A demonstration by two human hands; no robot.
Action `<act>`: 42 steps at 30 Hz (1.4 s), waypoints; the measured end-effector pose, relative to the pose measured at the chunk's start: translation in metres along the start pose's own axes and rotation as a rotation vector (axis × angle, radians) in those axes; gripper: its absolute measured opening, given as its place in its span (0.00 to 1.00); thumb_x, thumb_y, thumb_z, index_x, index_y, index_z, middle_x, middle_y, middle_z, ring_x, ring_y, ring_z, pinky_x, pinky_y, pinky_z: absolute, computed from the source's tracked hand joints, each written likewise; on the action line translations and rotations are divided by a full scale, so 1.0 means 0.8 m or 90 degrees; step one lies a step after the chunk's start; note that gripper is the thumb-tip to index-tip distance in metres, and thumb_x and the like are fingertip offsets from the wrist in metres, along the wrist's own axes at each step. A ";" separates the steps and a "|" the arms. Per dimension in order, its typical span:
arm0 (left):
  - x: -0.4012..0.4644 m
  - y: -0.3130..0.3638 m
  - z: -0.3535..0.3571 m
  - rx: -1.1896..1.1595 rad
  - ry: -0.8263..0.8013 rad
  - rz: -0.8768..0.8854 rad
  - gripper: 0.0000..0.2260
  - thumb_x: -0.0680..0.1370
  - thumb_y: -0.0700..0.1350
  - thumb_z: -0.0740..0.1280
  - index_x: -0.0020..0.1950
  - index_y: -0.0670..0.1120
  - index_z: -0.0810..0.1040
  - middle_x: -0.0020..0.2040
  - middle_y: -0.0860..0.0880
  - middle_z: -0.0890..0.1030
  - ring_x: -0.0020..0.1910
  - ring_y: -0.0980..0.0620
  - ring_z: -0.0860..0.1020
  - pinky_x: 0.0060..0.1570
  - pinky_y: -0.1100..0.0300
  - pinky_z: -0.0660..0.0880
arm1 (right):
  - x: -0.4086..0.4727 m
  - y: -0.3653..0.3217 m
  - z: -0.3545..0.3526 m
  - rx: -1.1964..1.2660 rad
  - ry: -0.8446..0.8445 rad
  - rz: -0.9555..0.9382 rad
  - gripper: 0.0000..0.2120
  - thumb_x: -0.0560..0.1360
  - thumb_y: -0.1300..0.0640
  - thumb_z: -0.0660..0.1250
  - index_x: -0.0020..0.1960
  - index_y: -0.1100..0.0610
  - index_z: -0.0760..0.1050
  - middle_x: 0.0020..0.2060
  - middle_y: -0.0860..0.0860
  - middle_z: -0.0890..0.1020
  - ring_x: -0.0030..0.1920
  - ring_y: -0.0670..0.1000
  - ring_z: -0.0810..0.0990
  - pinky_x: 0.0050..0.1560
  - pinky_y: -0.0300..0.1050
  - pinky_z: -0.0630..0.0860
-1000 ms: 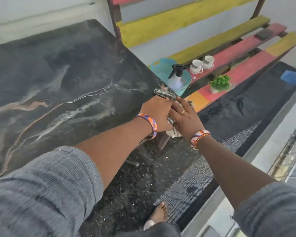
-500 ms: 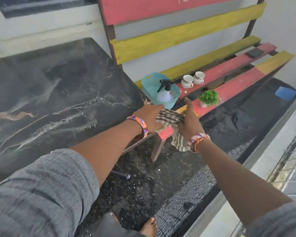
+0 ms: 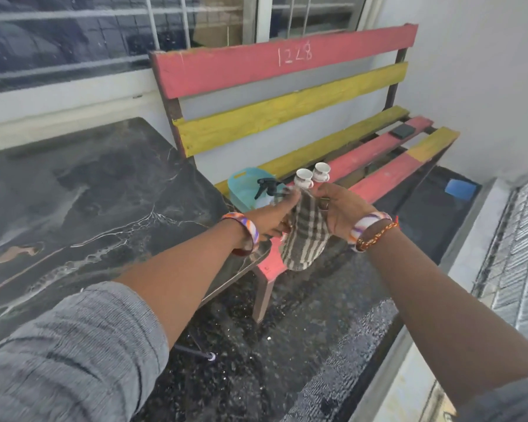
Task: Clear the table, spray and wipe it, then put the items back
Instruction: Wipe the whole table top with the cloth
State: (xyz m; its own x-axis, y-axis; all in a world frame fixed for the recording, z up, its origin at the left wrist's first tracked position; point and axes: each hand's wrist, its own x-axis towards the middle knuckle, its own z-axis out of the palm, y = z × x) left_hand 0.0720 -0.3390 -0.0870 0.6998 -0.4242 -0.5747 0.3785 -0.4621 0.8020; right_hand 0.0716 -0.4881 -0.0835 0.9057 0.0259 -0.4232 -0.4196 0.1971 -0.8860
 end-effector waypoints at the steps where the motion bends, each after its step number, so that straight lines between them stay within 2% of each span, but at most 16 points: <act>1: 0.004 0.002 0.005 -0.055 0.017 0.017 0.45 0.67 0.75 0.49 0.74 0.45 0.59 0.73 0.41 0.65 0.71 0.43 0.67 0.72 0.49 0.60 | -0.002 -0.004 0.000 0.025 -0.002 -0.011 0.08 0.77 0.64 0.57 0.42 0.60 0.72 0.36 0.55 0.77 0.31 0.51 0.79 0.34 0.40 0.79; 5: 0.013 0.013 0.012 -0.290 0.186 0.120 0.25 0.75 0.62 0.60 0.65 0.49 0.71 0.66 0.45 0.74 0.60 0.46 0.73 0.61 0.51 0.69 | -0.003 -0.012 -0.012 0.090 0.020 -0.043 0.07 0.75 0.70 0.57 0.43 0.64 0.73 0.40 0.59 0.77 0.33 0.53 0.79 0.35 0.42 0.80; 8: 0.017 0.022 0.004 -0.380 0.256 0.176 0.05 0.75 0.47 0.68 0.42 0.48 0.75 0.42 0.50 0.82 0.45 0.51 0.78 0.42 0.59 0.70 | -0.002 -0.014 -0.015 0.065 0.018 0.001 0.14 0.74 0.69 0.64 0.59 0.68 0.73 0.52 0.59 0.79 0.48 0.56 0.80 0.55 0.49 0.76; 10: 0.015 0.029 -0.002 -0.410 0.264 0.205 0.12 0.75 0.38 0.67 0.35 0.49 0.70 0.25 0.54 0.81 0.27 0.58 0.80 0.35 0.61 0.69 | -0.003 -0.014 -0.017 -0.002 0.010 0.028 0.30 0.66 0.65 0.74 0.66 0.69 0.69 0.62 0.58 0.77 0.59 0.55 0.77 0.66 0.50 0.70; 12: 0.009 0.037 -0.006 -0.445 0.265 0.222 0.11 0.75 0.35 0.66 0.36 0.47 0.72 0.19 0.55 0.79 0.19 0.60 0.77 0.29 0.64 0.72 | -0.011 -0.020 -0.014 -0.053 -0.012 0.061 0.26 0.67 0.62 0.74 0.62 0.68 0.73 0.58 0.58 0.80 0.56 0.55 0.80 0.62 0.50 0.74; 14: 0.005 0.043 -0.009 -0.482 0.287 0.237 0.05 0.75 0.37 0.66 0.43 0.46 0.76 0.27 0.53 0.82 0.27 0.56 0.80 0.30 0.64 0.75 | -0.022 -0.029 -0.010 -0.054 -0.049 0.066 0.08 0.75 0.62 0.65 0.51 0.66 0.77 0.43 0.58 0.84 0.42 0.53 0.84 0.49 0.47 0.80; 17: 0.003 0.042 -0.008 -0.448 0.317 0.165 0.11 0.74 0.49 0.68 0.53 0.46 0.75 0.44 0.46 0.78 0.45 0.46 0.77 0.47 0.53 0.75 | -0.034 -0.044 -0.004 0.071 -0.058 -0.003 0.06 0.77 0.62 0.63 0.44 0.63 0.76 0.35 0.56 0.84 0.34 0.52 0.83 0.47 0.50 0.78; 20: -0.005 0.036 -0.001 -0.337 0.106 0.040 0.36 0.70 0.70 0.58 0.67 0.45 0.69 0.63 0.43 0.75 0.62 0.43 0.74 0.65 0.44 0.69 | -0.042 -0.055 0.007 0.085 -0.023 -0.058 0.06 0.77 0.64 0.62 0.42 0.60 0.74 0.35 0.52 0.80 0.30 0.48 0.81 0.38 0.45 0.79; 23: -0.014 0.042 0.003 -0.304 -0.035 0.043 0.46 0.66 0.77 0.46 0.69 0.46 0.69 0.71 0.45 0.70 0.71 0.44 0.66 0.72 0.37 0.55 | -0.050 -0.059 0.012 0.065 -0.009 -0.054 0.07 0.77 0.68 0.60 0.42 0.62 0.73 0.37 0.54 0.78 0.35 0.51 0.78 0.29 0.42 0.79; 25: -0.013 0.048 0.003 -0.289 -0.029 0.080 0.44 0.66 0.77 0.44 0.68 0.49 0.70 0.72 0.47 0.68 0.72 0.47 0.65 0.71 0.37 0.53 | -0.052 -0.062 0.013 0.096 -0.003 -0.050 0.06 0.77 0.69 0.60 0.42 0.64 0.72 0.39 0.56 0.77 0.37 0.52 0.77 0.31 0.43 0.80; 29: -0.019 0.051 0.010 -0.389 -0.040 0.184 0.30 0.74 0.68 0.53 0.58 0.45 0.76 0.51 0.45 0.81 0.49 0.46 0.80 0.55 0.50 0.74 | -0.052 -0.071 0.012 0.140 -0.019 -0.061 0.06 0.77 0.67 0.59 0.42 0.65 0.72 0.42 0.60 0.77 0.41 0.56 0.77 0.51 0.52 0.75; 32: -0.023 0.054 0.013 -0.420 0.017 0.212 0.16 0.78 0.53 0.60 0.48 0.42 0.78 0.39 0.45 0.85 0.38 0.49 0.83 0.45 0.55 0.77 | -0.052 -0.079 0.008 0.109 0.016 -0.071 0.07 0.76 0.65 0.60 0.50 0.68 0.75 0.45 0.61 0.79 0.39 0.55 0.77 0.44 0.49 0.76; 34: -0.020 0.058 0.004 -0.467 0.095 0.205 0.16 0.71 0.46 0.72 0.54 0.38 0.78 0.49 0.42 0.84 0.48 0.45 0.83 0.49 0.53 0.77 | -0.043 -0.086 -0.003 -0.062 0.097 -0.094 0.18 0.75 0.62 0.63 0.64 0.65 0.73 0.56 0.59 0.78 0.40 0.51 0.77 0.34 0.35 0.77; 37: -0.010 0.057 -0.009 -0.464 0.206 0.247 0.49 0.53 0.48 0.83 0.70 0.37 0.66 0.68 0.38 0.73 0.66 0.40 0.72 0.68 0.44 0.67 | -0.019 -0.100 -0.014 -0.129 0.147 -0.099 0.22 0.76 0.63 0.63 0.69 0.64 0.68 0.68 0.59 0.71 0.60 0.52 0.74 0.31 0.19 0.66; 39: -0.009 0.058 -0.019 -0.383 0.291 0.235 0.42 0.64 0.44 0.78 0.72 0.37 0.61 0.72 0.38 0.67 0.71 0.41 0.66 0.72 0.46 0.61 | 0.006 -0.105 -0.022 -0.259 0.151 -0.110 0.23 0.74 0.62 0.67 0.69 0.60 0.69 0.68 0.55 0.72 0.65 0.52 0.72 0.34 0.23 0.70; 42: 0.000 0.061 -0.050 -0.309 0.300 0.202 0.27 0.68 0.43 0.75 0.63 0.36 0.71 0.67 0.37 0.73 0.62 0.41 0.73 0.67 0.43 0.68 | 0.029 -0.110 -0.028 -0.420 0.137 -0.127 0.22 0.73 0.61 0.69 0.67 0.55 0.72 0.62 0.50 0.76 0.43 0.40 0.81 0.33 0.30 0.73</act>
State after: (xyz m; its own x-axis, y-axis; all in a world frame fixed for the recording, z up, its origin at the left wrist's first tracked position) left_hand 0.1149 -0.3301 -0.0417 0.9641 -0.0507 -0.2607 0.2638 0.0695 0.9621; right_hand 0.1279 -0.5265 -0.0197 0.9652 -0.1561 -0.2097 -0.2588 -0.4573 -0.8508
